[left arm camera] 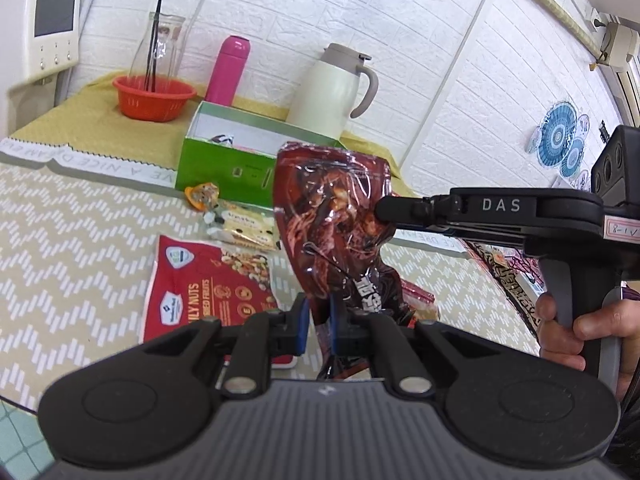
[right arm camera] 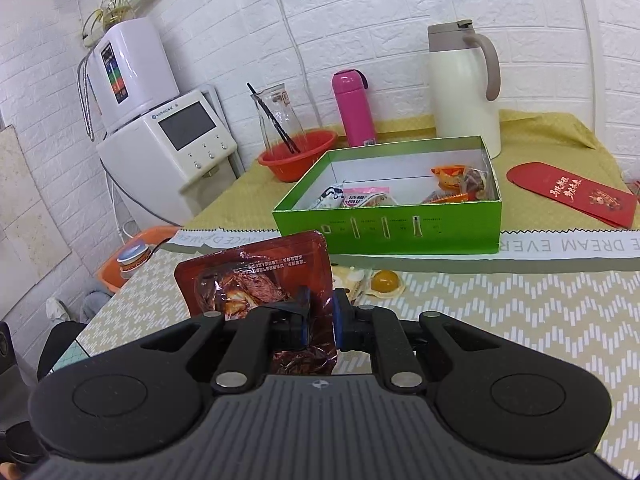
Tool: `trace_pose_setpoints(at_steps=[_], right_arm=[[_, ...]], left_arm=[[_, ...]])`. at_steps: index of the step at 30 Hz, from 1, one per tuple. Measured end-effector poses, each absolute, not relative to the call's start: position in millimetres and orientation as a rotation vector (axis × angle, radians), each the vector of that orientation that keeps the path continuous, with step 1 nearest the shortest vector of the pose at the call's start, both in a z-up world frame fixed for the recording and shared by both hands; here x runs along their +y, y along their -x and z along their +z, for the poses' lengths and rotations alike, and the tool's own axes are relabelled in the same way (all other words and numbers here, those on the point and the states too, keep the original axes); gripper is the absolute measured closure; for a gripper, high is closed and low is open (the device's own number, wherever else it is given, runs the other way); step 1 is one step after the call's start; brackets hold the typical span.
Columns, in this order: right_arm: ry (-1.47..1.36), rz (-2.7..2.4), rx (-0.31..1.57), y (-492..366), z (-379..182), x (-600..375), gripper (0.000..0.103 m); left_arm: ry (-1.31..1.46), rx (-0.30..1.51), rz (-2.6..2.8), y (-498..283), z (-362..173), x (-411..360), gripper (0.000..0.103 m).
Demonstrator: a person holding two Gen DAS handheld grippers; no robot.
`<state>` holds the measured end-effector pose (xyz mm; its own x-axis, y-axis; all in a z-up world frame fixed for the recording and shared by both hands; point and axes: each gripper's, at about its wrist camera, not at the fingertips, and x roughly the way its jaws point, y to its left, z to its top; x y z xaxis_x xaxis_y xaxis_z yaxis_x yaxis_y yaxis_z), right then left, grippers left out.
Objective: Organize snacks
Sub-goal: 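Lift the brown jerky bag toward the green box with the left tool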
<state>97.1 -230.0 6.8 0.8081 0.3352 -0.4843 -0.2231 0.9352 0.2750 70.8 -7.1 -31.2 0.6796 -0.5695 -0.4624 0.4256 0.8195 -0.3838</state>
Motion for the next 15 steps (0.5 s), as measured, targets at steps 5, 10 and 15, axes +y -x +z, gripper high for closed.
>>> trace_pose_setpoints(at_steps=[5, 10, 15], right_arm=[[-0.228, 0.296, 0.573, -103.1, 2.0, -230.5, 0.082], [-0.238, 0.288, 0.598, -109.7, -5.4, -227.5, 0.082], [-0.233, 0.277, 0.601, -115.5, -5.1, -224.4, 0.082]], left_arm=[[0.261, 0.612, -0.562, -76.9, -34.4, -5.9, 0.101], [0.262, 0.63, -0.555, -81.2, -40.5, -4.2, 0.101], [0.259, 0.633, -0.549, -88.1, -39.4, -3.7, 0.101]])
